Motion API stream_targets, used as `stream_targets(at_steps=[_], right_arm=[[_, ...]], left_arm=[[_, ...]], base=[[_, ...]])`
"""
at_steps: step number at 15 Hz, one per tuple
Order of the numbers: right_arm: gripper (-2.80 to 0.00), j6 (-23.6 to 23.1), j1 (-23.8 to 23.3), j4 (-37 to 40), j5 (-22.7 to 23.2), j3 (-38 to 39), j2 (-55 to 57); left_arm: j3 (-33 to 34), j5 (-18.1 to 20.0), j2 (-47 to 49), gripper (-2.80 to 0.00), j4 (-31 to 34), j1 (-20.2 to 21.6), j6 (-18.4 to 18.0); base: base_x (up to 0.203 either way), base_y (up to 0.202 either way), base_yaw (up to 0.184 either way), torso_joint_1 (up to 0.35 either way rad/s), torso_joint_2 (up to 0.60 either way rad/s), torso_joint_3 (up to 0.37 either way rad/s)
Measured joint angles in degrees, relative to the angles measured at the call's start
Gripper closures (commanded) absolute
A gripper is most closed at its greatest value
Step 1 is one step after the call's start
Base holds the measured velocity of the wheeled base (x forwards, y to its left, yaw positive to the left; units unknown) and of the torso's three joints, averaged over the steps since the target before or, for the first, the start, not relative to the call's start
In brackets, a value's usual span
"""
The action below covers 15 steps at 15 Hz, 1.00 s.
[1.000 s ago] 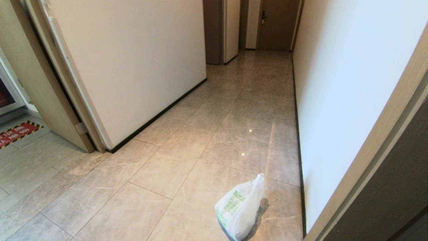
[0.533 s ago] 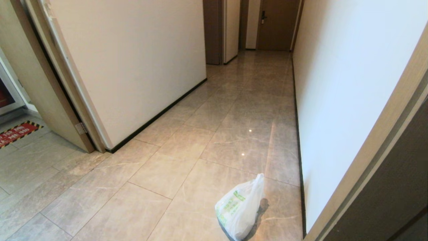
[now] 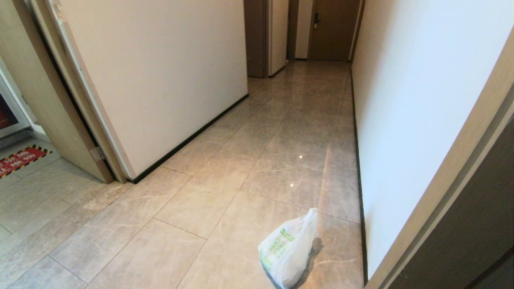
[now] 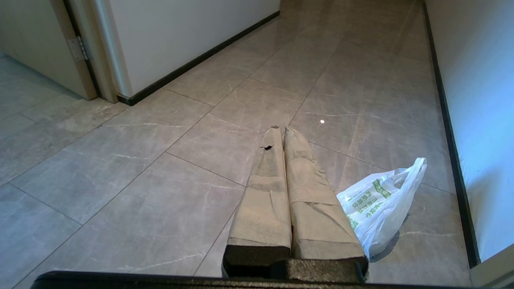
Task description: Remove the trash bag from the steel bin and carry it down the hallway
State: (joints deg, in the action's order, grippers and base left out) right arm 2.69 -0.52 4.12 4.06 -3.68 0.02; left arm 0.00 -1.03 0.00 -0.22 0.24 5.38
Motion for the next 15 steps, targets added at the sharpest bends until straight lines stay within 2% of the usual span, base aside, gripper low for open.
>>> stream_targets(at_steps=[2, 4, 15], right_arm=[[0.0, 0.5, 0.0, -0.54, -3.84, 1.52, 0.0], [0.0, 0.96, 0.0, -0.77, -4.75, 2.09, 0.0], [0.0, 0.81, 0.0, -0.73, -4.85, 2.28, 0.0]], left_arm=[[0.0, -0.01, 0.0, 0.0, 0.0, 0.0, 0.02], [0.0, 0.02, 0.0, 0.0, -0.02, 0.0, 0.0], [0.0, 0.0, 0.0, 0.0, -0.02, 0.0, 0.05]], base=[[0.0, 0.0, 0.0, 0.0, 0.0, 0.0], [0.0, 0.0, 0.0, 0.0, 0.0, 0.0], [0.0, 0.0, 0.0, 0.0, 0.0, 0.0]])
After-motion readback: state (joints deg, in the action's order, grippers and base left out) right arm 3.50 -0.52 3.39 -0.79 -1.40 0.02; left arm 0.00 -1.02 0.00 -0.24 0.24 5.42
